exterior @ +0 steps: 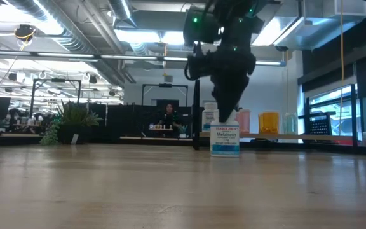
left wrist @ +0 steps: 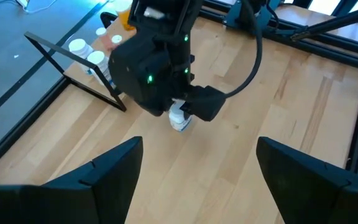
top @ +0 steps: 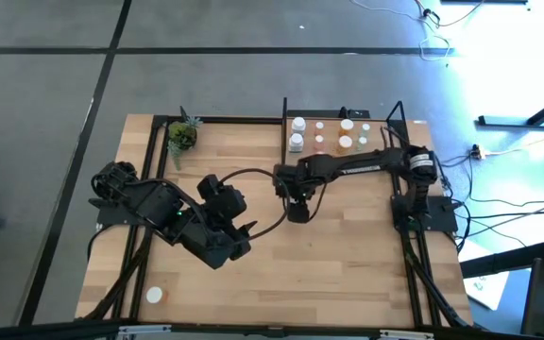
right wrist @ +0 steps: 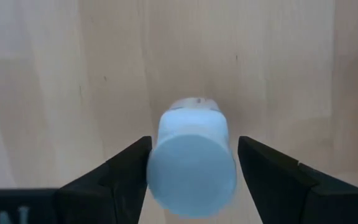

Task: Pick and place medicine bottles onto shelf by color
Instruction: Put the white pill bottle on the shelf aligned with the other white pill bottles

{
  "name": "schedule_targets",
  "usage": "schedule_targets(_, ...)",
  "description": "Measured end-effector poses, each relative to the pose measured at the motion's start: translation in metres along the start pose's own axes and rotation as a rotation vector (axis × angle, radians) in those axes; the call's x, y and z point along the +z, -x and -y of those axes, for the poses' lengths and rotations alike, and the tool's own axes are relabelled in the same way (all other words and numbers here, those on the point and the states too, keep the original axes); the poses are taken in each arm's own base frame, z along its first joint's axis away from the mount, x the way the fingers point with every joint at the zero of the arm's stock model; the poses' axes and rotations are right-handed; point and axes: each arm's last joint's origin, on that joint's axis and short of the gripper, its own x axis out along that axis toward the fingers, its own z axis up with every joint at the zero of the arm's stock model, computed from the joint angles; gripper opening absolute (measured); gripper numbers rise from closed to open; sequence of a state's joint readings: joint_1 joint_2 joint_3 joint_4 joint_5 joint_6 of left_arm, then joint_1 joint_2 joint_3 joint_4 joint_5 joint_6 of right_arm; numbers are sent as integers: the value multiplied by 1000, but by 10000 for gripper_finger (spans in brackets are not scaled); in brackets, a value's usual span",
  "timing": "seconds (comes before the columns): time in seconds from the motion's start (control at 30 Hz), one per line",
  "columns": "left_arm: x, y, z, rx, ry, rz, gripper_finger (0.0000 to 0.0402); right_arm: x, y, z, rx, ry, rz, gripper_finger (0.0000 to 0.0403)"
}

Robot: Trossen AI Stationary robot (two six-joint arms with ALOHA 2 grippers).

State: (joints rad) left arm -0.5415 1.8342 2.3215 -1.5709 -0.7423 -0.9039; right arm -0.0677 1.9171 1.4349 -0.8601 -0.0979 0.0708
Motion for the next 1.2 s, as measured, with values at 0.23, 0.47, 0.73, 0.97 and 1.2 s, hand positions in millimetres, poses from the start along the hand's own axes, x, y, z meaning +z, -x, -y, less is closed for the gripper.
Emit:
schedule_targets(0.23, 0, 0, 0, 0, 0, 0, 309, 0, -13, 1, -4, -34, -37, 241)
schedule_targets(0.47, 0, 0, 0, 0, 0, 0, 309, 0, -14, 1, -4, -35, -37, 204)
schedule_targets(0.73, 0, 0, 0, 0, -27, 0, 309, -1, -8, 1, -7, -28, -75, 173)
schedule_targets(0.97, 0, 0, 0, 0, -43, 0, 309, 10, 21, 2, -72, 62, -100, 175)
schedule_targets(1.2, 0, 0, 0, 0, -43, -1, 309, 26, 60, 25, -93, 133, -51, 176)
